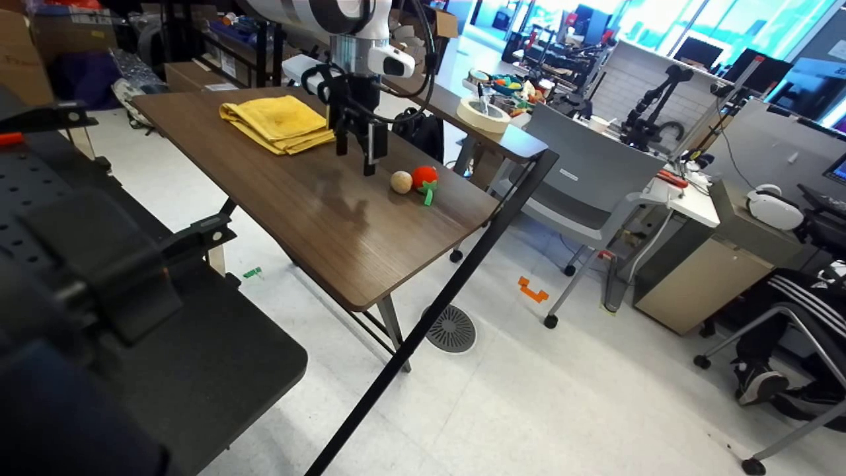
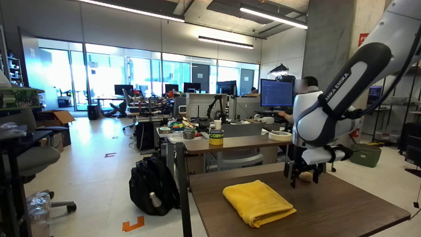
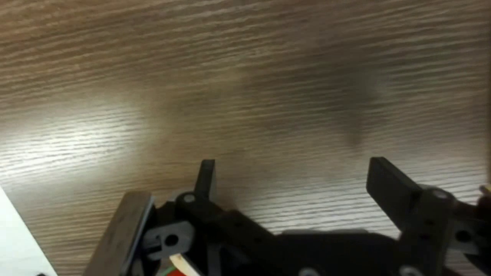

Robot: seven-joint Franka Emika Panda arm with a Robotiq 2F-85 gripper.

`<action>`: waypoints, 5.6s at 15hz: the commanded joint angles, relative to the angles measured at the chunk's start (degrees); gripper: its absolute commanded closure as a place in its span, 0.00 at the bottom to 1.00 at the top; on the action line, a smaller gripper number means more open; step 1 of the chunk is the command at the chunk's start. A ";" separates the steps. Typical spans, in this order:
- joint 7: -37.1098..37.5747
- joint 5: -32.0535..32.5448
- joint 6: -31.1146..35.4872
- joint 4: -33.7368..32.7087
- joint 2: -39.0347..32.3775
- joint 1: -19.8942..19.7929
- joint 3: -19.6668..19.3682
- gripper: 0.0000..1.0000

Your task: Use the towel to wipe the table

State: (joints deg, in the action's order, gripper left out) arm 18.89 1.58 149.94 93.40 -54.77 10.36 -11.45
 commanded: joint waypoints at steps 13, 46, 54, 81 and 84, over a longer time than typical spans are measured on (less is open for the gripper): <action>15.26 -11.57 9.85 -6.99 -5.82 -4.34 -0.35 0.00; 11.72 -9.89 14.05 -0.49 -0.69 -5.17 5.19 0.95; -10.37 -9.86 14.09 20.54 17.90 -7.16 16.50 0.94; -4.38 -3.24 25.45 20.80 5.47 31.45 -1.09 0.38; -4.37 -2.86 24.27 21.21 7.00 30.89 -2.01 0.15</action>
State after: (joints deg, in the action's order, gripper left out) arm 14.05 -1.51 176.32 115.31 -48.73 41.77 -12.50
